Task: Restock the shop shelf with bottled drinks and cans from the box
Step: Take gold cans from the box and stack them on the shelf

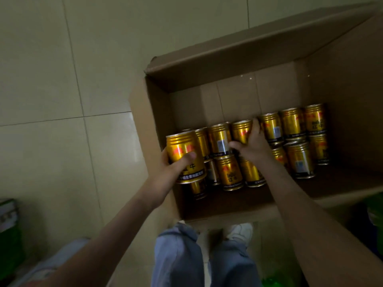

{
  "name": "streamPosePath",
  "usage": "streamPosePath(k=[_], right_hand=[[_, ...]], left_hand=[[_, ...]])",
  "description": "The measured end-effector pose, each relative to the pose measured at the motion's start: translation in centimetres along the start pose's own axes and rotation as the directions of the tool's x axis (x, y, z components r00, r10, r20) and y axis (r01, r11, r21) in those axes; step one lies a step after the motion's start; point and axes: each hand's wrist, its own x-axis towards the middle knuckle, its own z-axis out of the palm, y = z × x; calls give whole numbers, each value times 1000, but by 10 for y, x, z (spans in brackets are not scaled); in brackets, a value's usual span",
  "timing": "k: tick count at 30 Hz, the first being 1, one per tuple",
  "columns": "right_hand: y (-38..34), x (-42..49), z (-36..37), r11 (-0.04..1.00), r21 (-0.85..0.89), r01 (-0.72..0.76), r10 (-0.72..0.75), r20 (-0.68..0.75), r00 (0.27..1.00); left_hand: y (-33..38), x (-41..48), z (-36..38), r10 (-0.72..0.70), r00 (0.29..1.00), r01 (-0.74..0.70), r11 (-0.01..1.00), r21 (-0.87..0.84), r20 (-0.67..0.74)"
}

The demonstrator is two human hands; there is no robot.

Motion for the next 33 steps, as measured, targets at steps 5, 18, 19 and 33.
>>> streamPosePath(k=[5,18,19,33], right_hand=[[-15,-29,-9,998,26,53,-48,-176,983],[-176,-429,-214,908,355,224,-43,-453,891],[-184,-463,-230,895,374,241,-30,-491,871],[-112,-873,-271,666,312,678,-89,-869,487]], left_hand=[[17,-16,0,-15,998,13,999,38,63],[221,-306,32,76,911,-160,971,176,405],[237,-336,40,89,886,-192,964,185,455],[241,-688,135,136,388,-664,727,174,911]])
